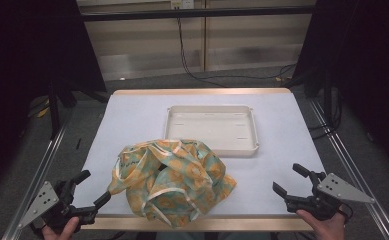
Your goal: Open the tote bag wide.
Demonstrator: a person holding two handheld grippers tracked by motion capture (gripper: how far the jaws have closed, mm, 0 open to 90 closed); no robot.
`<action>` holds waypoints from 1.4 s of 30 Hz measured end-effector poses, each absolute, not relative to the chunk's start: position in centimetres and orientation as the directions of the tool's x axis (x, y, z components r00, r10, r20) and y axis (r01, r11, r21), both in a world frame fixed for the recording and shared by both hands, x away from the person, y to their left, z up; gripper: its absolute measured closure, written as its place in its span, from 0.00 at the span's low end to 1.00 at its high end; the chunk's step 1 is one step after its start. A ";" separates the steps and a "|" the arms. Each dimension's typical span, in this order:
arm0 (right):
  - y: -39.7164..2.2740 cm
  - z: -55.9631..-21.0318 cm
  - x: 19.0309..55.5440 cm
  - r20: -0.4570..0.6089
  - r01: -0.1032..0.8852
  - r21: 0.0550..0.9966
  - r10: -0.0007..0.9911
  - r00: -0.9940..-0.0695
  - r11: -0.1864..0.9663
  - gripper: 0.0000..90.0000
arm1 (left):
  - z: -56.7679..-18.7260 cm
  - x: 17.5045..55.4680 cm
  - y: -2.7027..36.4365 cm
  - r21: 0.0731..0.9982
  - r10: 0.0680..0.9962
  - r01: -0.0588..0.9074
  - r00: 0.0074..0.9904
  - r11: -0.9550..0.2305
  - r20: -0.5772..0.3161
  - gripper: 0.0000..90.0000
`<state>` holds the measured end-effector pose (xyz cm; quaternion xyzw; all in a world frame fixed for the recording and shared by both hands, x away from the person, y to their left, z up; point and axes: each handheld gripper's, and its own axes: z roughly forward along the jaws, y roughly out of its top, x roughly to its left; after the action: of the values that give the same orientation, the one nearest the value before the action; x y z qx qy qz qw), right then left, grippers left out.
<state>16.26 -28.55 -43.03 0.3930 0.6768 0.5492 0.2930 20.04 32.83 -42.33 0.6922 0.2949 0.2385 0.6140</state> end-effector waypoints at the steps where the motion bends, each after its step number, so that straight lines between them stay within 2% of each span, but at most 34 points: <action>1: -28.4 -43.0 16.3 0.034 0.208 0.974 0.852 -0.522 0.089 0.14 | -42.4 20.1 32.8 0.990 0.691 0.117 0.723 -0.075 -0.033 0.05; 10: -28.1 -42.9 16.3 0.034 0.210 0.973 0.839 -0.542 0.097 0.22 | -42.2 20.0 32.3 0.989 0.689 0.122 0.724 -0.079 -0.034 0.06; 13: -27.9 -42.7 16.4 0.044 0.213 0.973 0.830 -0.556 0.092 0.27 | -42.1 20.0 32.2 0.989 0.688 0.121 0.725 -0.087 -0.028 0.07; 18: -27.3 -42.3 16.8 0.052 0.227 0.968 0.805 -0.591 0.104 0.35 | -41.9 19.8 31.8 0.990 0.675 0.109 0.737 -0.088 -0.021 0.13; 22: -26.4 -42.0 17.1 0.071 0.247 0.963 0.779 -0.623 0.111 0.42 | -41.7 19.5 31.6 0.990 0.669 0.090 0.743 -0.104 0.003 0.21; 24: -25.8 -41.6 17.3 0.082 0.256 0.960 0.765 -0.639 0.111 0.47 | -41.6 19.2 31.3 0.991 0.647 0.078 0.762 -0.107 0.010 0.28; 31: -23.5 -40.0 17.8 0.061 0.234 0.960 0.702 -0.710 0.153 0.59 | -41.0 18.9 31.2 0.991 0.631 0.048 0.775 -0.122 0.040 0.48; 34: -22.3 -39.3 18.5 0.060 0.219 0.963 0.666 -0.743 0.157 0.65 | -40.8 19.4 30.6 0.989 0.604 0.056 0.796 -0.133 0.036 0.54; 39: -20.7 -38.2 19.5 0.071 0.206 0.968 0.629 -0.774 0.146 0.67 | -40.6 19.9 29.6 0.982 0.581 0.049 0.811 -0.180 0.066 0.54; 42: -18.7 -37.6 19.9 0.065 0.191 0.969 0.580 -0.812 0.159 0.67 | -40.6 20.4 29.3 0.986 0.571 0.073 0.821 -0.149 0.025 0.59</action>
<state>19.95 -18.67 -37.58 0.2594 0.7434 0.5944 0.1636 20.38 29.32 -40.64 0.7305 0.2205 0.2026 0.6137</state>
